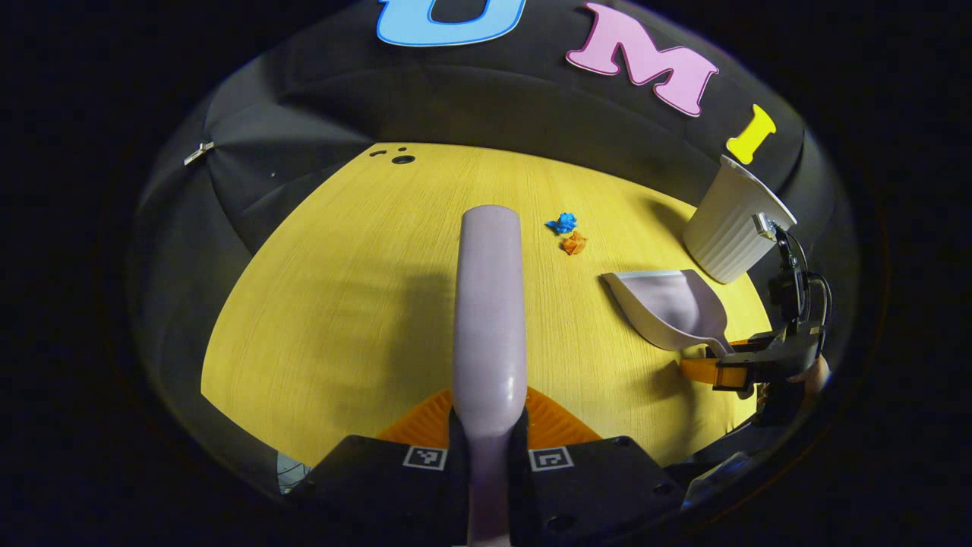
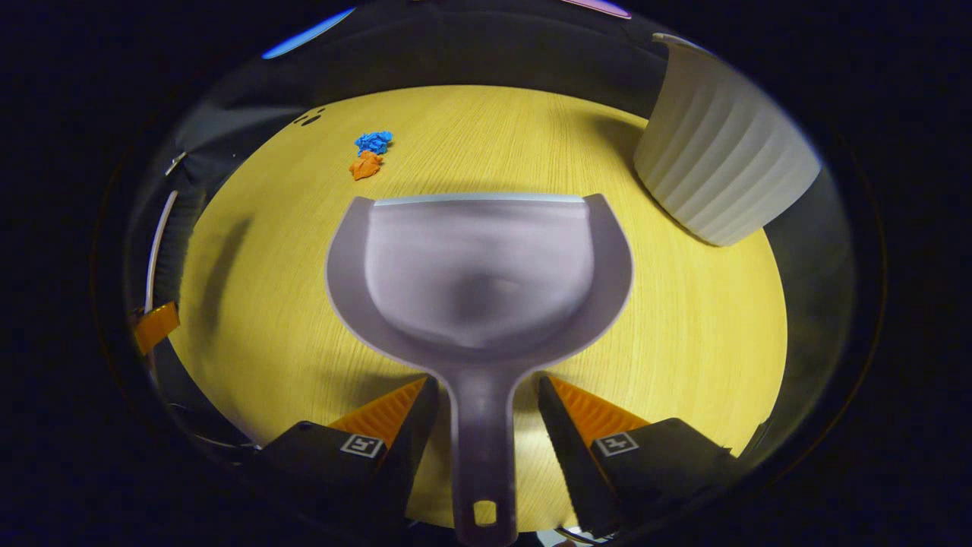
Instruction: Pick up the small broom and dustpan from the desktop, sweep the trash into the dustpan with the broom, and then empty the trash into the garbage bin.
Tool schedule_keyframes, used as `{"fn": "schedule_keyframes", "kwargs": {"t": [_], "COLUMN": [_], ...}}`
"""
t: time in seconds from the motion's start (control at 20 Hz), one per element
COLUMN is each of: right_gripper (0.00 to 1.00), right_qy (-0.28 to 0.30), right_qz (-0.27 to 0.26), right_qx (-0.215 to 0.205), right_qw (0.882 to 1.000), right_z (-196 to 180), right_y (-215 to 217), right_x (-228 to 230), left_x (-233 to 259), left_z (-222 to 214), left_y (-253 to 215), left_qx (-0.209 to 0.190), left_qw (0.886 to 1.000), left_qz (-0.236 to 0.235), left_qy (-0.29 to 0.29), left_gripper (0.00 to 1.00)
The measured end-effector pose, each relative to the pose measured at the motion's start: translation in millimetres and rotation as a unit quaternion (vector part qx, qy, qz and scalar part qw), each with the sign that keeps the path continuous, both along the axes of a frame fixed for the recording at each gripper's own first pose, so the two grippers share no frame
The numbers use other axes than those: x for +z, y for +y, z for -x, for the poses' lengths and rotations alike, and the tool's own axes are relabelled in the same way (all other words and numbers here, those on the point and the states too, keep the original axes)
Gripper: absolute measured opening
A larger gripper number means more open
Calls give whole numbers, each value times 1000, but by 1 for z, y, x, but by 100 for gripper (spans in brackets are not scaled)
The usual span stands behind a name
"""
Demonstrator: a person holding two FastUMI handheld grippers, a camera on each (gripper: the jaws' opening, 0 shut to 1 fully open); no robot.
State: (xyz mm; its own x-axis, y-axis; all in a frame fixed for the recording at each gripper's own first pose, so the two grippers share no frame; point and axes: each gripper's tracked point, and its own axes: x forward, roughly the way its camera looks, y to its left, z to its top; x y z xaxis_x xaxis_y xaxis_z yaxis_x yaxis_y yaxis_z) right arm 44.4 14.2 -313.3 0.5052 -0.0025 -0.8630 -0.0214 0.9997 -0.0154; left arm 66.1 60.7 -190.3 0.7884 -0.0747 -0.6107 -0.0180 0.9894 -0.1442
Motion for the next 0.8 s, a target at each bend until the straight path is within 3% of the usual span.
{"fn": "schedule_keyframes", "kwargs": {"t": [0.3,0.35,0.6,0.65,0.7,0.75,0.8], "right_gripper": [58,40,40,34,37,31,36], "right_qy": [0,2,30,27,24,21,23], "right_qz": [0,-5,0,-3,-5,-3,-2], "right_qx": [4,1,26,30,39,49,55], "right_qw": [1000,1000,999,999,999,999,998], "right_z": [-7,-9,-8,-9,-9,-9,-5], "right_y": [-5,-5,-4,-4,-3,-3,-4], "right_x": [5,5,1,1,-1,0,0], "left_x": [4,3,1,1,1,2,4], "left_z": [-5,-5,-15,-19,-25,-30,-37], "left_y": [-9,-11,-26,-27,-28,-29,-29], "left_qx": [-2,-4,-18,-20,-19,-18,-19], "left_qw": [1000,1000,1000,999,999,999,999], "left_qz": [-18,-17,-19,-18,-16,-12,-9], "left_qy": [5,6,17,19,22,25,27], "left_gripper": [25,25,25,25,25,25,24]}}
